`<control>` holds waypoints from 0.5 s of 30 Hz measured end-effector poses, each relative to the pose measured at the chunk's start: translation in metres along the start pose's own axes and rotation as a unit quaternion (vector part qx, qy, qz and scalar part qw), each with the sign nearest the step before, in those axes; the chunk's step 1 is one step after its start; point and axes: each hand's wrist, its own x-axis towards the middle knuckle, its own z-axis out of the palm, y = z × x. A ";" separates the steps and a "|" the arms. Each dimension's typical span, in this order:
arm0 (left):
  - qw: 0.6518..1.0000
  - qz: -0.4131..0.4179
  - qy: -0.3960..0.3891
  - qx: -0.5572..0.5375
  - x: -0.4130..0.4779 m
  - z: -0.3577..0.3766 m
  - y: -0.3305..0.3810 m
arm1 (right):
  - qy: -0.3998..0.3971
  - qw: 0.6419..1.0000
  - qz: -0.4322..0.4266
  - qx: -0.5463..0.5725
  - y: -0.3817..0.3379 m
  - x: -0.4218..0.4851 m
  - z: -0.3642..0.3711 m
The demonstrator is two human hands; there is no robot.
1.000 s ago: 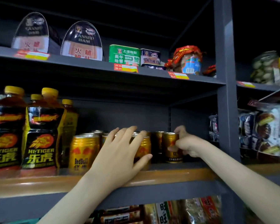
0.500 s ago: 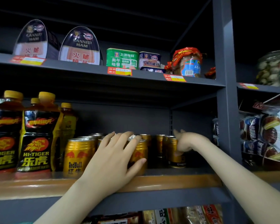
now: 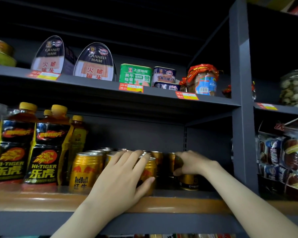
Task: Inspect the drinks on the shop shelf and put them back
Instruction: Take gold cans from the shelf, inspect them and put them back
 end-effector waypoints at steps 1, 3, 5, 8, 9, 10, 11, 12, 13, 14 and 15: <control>1.000 0.000 -0.001 -0.002 0.000 0.000 0.000 | -0.001 1.000 -0.001 0.005 0.000 -0.001 -0.001; 1.000 0.001 0.000 -0.004 0.000 -0.001 -0.001 | -0.001 1.000 -0.008 0.016 0.000 -0.001 -0.002; 1.000 0.000 0.000 -0.006 0.000 -0.001 0.000 | -0.005 0.999 -0.019 0.027 -0.001 -0.001 -0.002; 1.000 -0.001 -0.005 -0.009 0.000 -0.002 0.000 | -0.013 0.999 -0.025 0.042 0.003 0.002 0.000; 1.000 0.000 -0.006 -0.008 0.001 -0.003 -0.001 | -0.016 0.999 -0.026 0.043 0.005 0.004 0.000; 1.000 0.000 -0.006 -0.005 0.000 -0.004 -0.001 | -0.020 0.999 -0.026 0.036 0.006 0.005 0.000; 1.000 -0.003 -0.005 -0.003 0.000 -0.005 -0.002 | -0.023 0.999 -0.027 0.014 0.006 0.006 0.001; 1.000 -0.011 -0.005 -0.002 0.000 -0.006 -0.004 | -0.020 0.999 -0.031 -0.019 0.005 0.008 0.000; 1.000 -0.027 -0.006 0.000 0.000 -0.008 -0.007 | -0.008 0.998 -0.038 -0.050 0.002 0.010 -0.001; 0.999 -0.049 -0.008 0.004 0.000 -0.010 -0.011 | 0.013 0.997 -0.047 -0.068 -0.002 0.012 -0.003; 0.997 -0.072 -0.010 0.006 0.001 -0.012 -0.015 | 0.037 0.995 -0.057 -0.072 -0.008 0.015 -0.004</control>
